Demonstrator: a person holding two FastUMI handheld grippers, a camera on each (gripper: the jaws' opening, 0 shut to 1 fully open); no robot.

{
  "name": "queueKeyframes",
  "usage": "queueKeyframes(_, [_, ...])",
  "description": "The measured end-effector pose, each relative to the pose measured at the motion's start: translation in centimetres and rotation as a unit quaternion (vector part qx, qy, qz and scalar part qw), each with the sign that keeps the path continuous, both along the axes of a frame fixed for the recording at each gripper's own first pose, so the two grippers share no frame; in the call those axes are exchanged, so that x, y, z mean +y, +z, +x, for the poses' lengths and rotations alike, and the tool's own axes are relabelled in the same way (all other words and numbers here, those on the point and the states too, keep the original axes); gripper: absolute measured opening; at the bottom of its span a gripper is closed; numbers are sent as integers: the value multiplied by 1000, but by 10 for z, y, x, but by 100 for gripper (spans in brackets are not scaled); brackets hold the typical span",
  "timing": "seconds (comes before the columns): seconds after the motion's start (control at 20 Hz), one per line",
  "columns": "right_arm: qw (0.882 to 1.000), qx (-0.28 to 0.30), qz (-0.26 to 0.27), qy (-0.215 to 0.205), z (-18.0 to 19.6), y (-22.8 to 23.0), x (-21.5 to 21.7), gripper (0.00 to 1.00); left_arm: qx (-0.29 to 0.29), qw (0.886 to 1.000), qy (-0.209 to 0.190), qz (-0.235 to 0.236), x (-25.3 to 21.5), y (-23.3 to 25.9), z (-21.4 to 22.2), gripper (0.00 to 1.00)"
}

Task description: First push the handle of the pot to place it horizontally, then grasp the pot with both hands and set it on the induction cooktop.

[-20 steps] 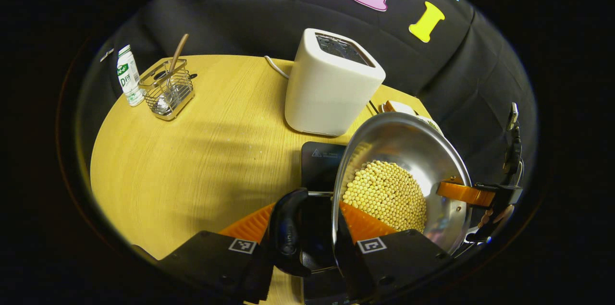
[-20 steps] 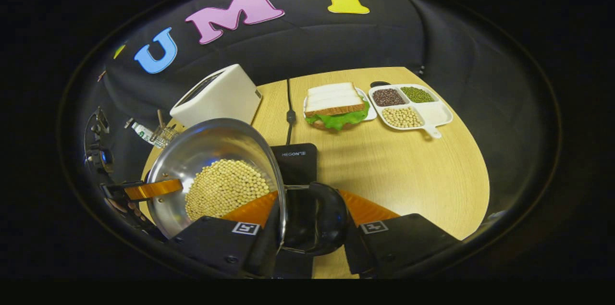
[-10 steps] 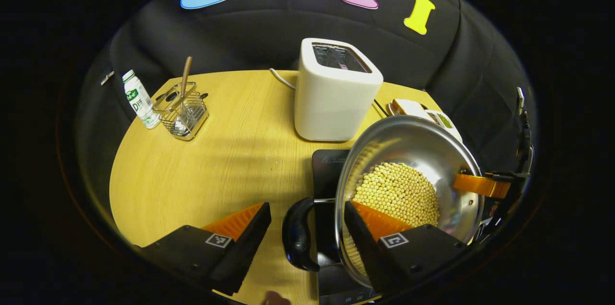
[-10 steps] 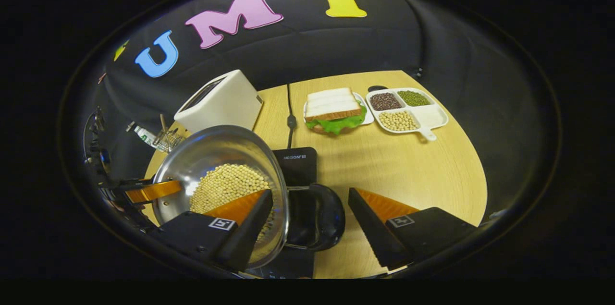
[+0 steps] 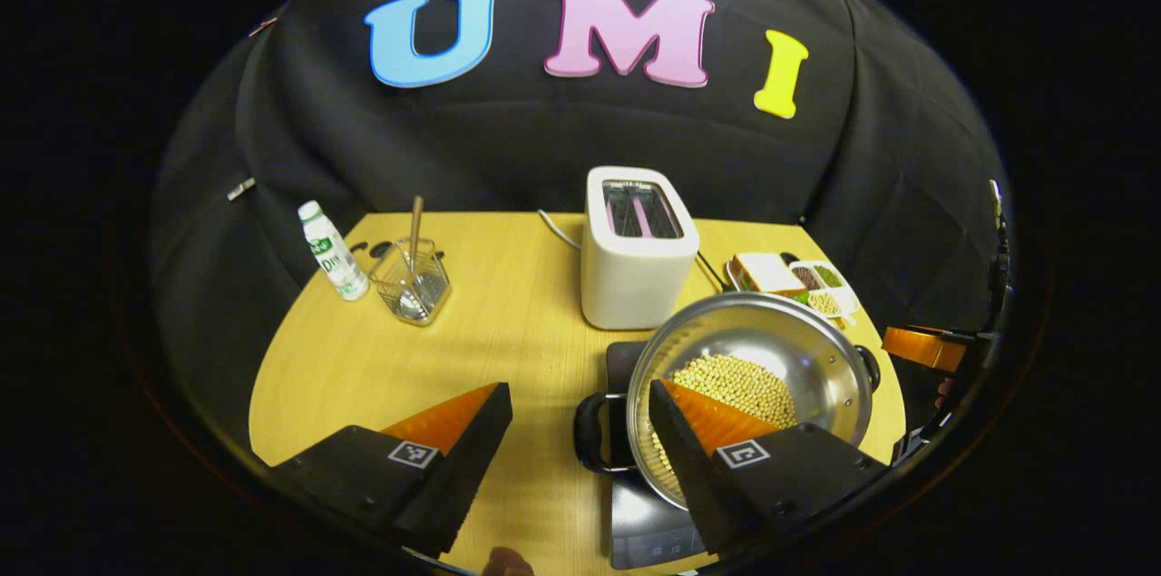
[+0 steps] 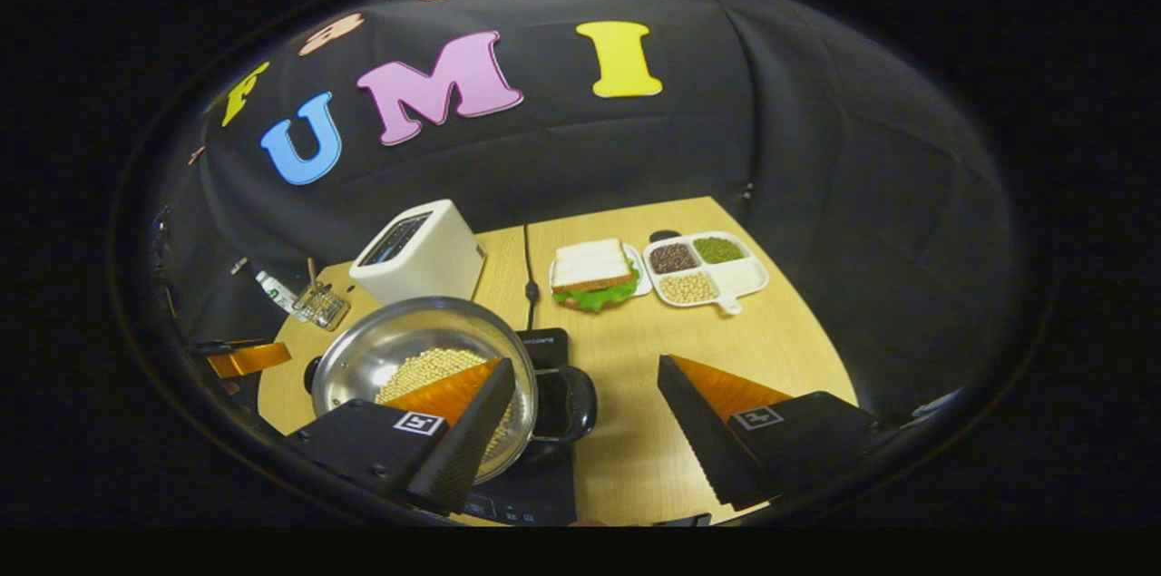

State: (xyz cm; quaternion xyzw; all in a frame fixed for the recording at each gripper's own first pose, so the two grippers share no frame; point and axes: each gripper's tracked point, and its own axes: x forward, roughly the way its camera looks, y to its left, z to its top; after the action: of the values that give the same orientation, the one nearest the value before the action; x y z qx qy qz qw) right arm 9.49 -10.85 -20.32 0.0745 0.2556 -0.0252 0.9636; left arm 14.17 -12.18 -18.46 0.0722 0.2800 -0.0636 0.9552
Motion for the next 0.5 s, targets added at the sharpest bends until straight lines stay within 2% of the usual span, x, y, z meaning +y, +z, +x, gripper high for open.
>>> queueKeyframes(0.2, [997,-61,-32,-36,-38,50,-21,99,-69,997,5,14,14,54,-26,95])
queueKeyframes(0.35, [989,-111,-68,-68,-75,88,-37,99,-110,994,11,-12,24,90,-57,95])
queueKeyframes(0.5, [980,-164,-67,-86,-109,127,-32,99,-154,987,26,-28,48,124,-93,95])
